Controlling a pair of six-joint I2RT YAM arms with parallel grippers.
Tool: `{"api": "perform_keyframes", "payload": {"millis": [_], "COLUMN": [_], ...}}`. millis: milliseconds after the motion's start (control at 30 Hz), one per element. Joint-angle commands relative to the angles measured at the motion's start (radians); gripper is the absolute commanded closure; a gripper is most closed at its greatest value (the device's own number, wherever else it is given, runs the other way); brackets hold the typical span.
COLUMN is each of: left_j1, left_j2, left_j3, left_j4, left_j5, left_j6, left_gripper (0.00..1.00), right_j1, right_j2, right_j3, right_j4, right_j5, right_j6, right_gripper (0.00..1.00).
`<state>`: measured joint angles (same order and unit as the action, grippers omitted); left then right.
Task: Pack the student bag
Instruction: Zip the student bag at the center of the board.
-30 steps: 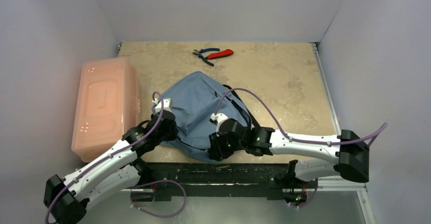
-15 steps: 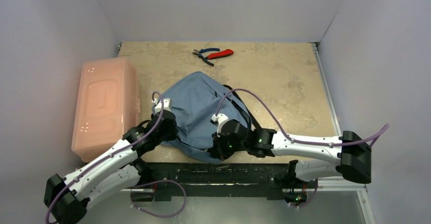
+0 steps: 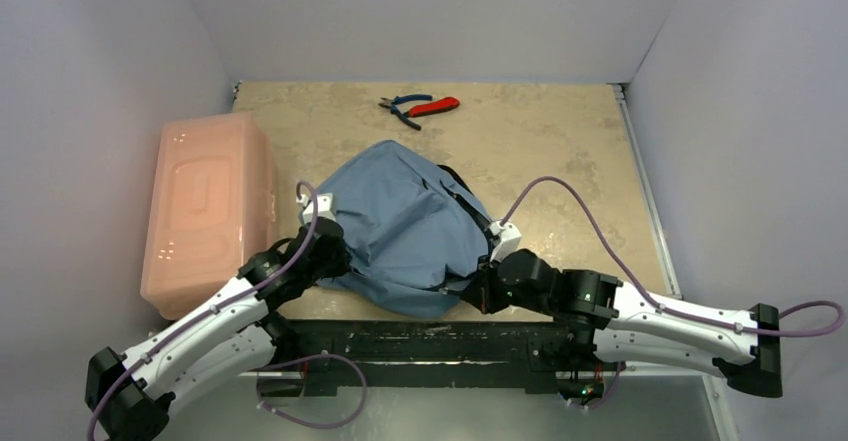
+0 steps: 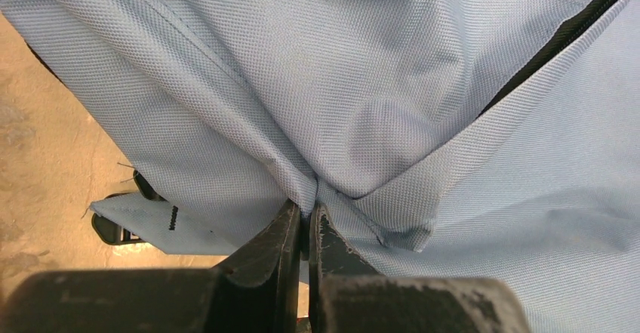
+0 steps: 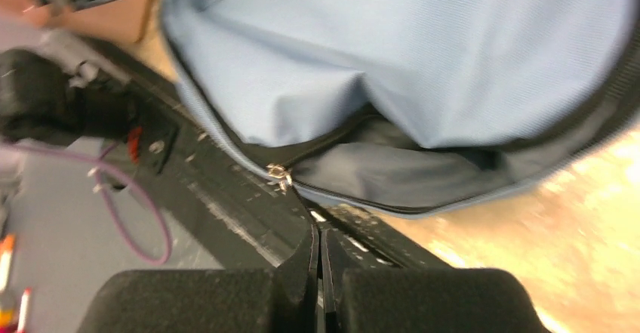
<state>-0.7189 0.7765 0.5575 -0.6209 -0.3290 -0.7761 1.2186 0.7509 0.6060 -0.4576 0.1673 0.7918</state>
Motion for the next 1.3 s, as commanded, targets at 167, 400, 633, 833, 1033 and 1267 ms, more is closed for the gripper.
{"api": "perform_keyframes", "payload": {"millis": [167,400,633,833,1033,1267], "left_j1": [0.03,0.008,-0.327,-0.571,-0.627,-0.63], "left_j2": [-0.058,-0.203,-0.051,0.252,0.404,0.451], "left_j3": [0.047,0.133,0.175,0.246,0.258,0.236], "left_j4": [-0.111,0.042,0.26,0.359,0.341,0.277], "left_j5": [0.024,0.386,0.281,0.065,-0.078,-0.17], "left_j6": [0.088,0.219,0.347,0.485,0.472,0.391], "left_gripper": [0.84,0.23,0.23,0.23,0.34,0.89], "right_j1": [0.002,0.002,0.002,0.001,0.001,0.002], "right_j2": [-0.113,0.03,0.027,0.052,0.055,0.231], "right_j3": [0.006,0.06,0.067,0.099,0.135,0.212], "right_j4": [-0.014,0.022,-0.007,-0.021,-0.115,-0.344], "right_j5": [0.202,0.178,0.252,0.325,0.455,0.63], "right_j6": [0.061,-0.034,-0.02,0.002,0.034,0.281], "right_gripper": [1.0,1.0,1.0,1.0,1.0,1.0]}}
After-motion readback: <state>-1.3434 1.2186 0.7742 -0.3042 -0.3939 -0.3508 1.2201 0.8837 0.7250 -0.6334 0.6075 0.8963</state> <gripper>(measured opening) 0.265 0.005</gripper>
